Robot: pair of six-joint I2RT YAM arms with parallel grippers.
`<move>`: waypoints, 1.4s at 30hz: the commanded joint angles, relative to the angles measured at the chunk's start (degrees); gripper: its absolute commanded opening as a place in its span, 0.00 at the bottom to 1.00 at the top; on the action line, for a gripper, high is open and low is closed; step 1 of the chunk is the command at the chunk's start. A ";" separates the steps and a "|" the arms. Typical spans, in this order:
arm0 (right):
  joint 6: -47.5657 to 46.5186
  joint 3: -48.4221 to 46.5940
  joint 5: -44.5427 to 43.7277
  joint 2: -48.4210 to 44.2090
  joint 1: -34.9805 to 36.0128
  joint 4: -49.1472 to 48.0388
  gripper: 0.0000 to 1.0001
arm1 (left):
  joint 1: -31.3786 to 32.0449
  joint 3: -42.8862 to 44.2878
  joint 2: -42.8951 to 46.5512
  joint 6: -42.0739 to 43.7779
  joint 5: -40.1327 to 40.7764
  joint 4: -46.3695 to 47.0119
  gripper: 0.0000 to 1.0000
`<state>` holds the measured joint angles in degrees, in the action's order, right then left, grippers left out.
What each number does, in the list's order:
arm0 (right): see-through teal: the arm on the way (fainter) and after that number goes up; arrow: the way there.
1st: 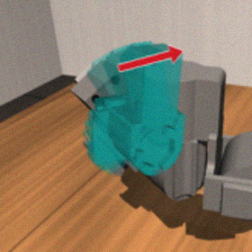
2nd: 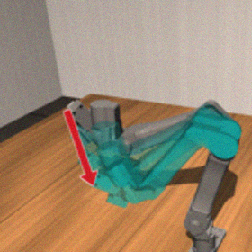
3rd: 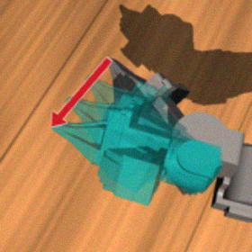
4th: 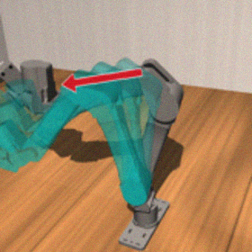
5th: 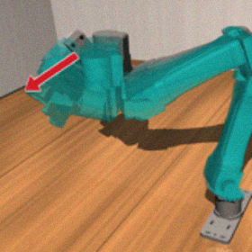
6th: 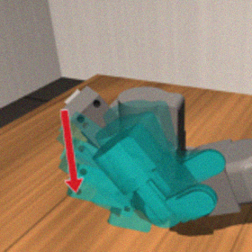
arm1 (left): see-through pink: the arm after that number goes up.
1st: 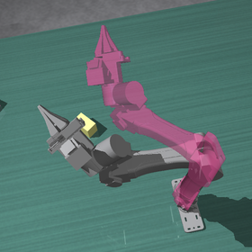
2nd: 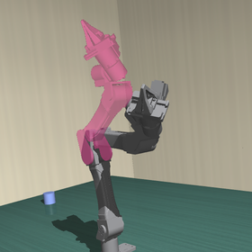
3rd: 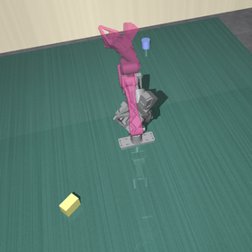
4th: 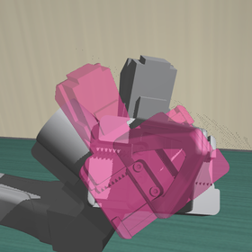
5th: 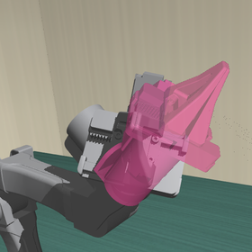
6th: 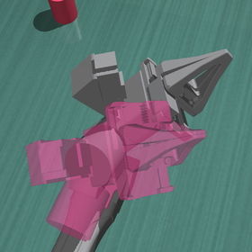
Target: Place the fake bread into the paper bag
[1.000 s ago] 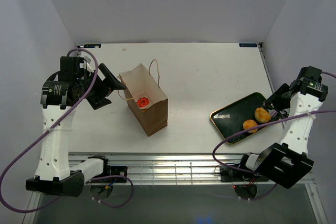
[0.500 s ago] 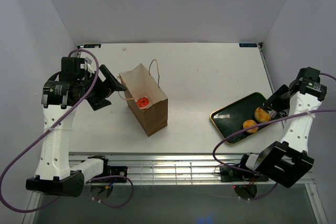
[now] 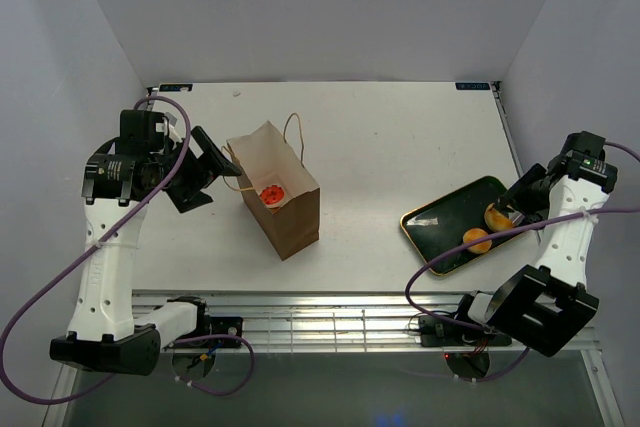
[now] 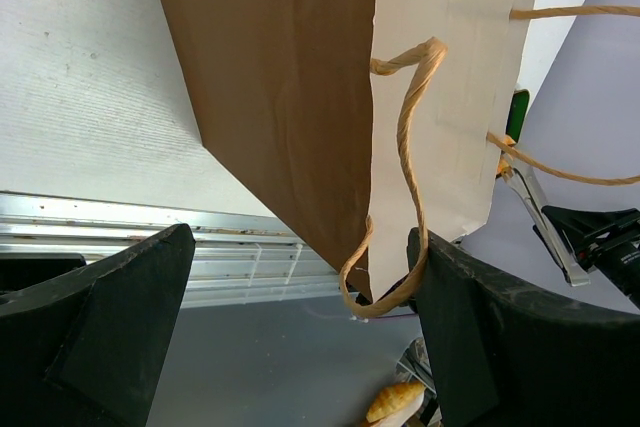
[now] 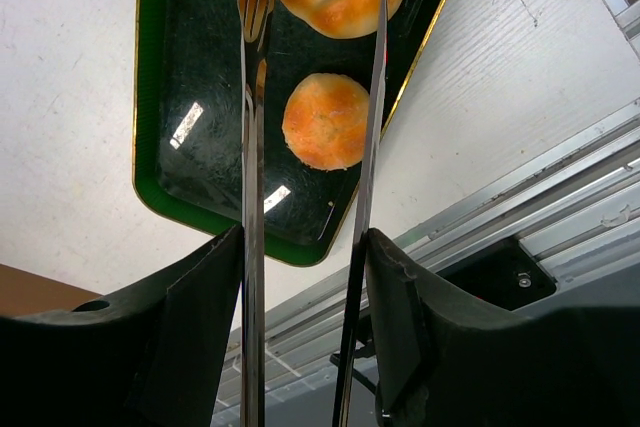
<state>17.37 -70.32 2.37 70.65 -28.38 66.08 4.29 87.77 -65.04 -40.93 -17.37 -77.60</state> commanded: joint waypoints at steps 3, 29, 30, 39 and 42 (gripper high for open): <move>-0.75 0.01 1.67 0.71 -0.10 -2.54 0.57 | 0.10 -0.67 0.70 0.50 -0.30 0.08 0.98; -0.58 0.45 3.42 5.90 -0.01 -2.98 0.42 | 0.10 -1.98 0.35 -0.73 0.05 0.79 0.98; -0.58 0.45 3.78 5.90 -0.01 -2.63 0.40 | 0.10 -1.99 0.26 -0.73 0.14 0.79 0.98; 0.83 -0.25 6.15 6.87 -0.01 -0.70 0.18 | 0.10 -1.46 -0.18 -1.00 0.67 1.14 0.98; 1.18 -0.78 6.68 6.87 -0.01 -0.17 0.10 | 0.10 -1.37 -0.35 -1.08 0.93 1.31 0.98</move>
<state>17.87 -69.54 6.83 77.30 -28.38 64.58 4.29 85.71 -65.47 -41.76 -17.10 -77.52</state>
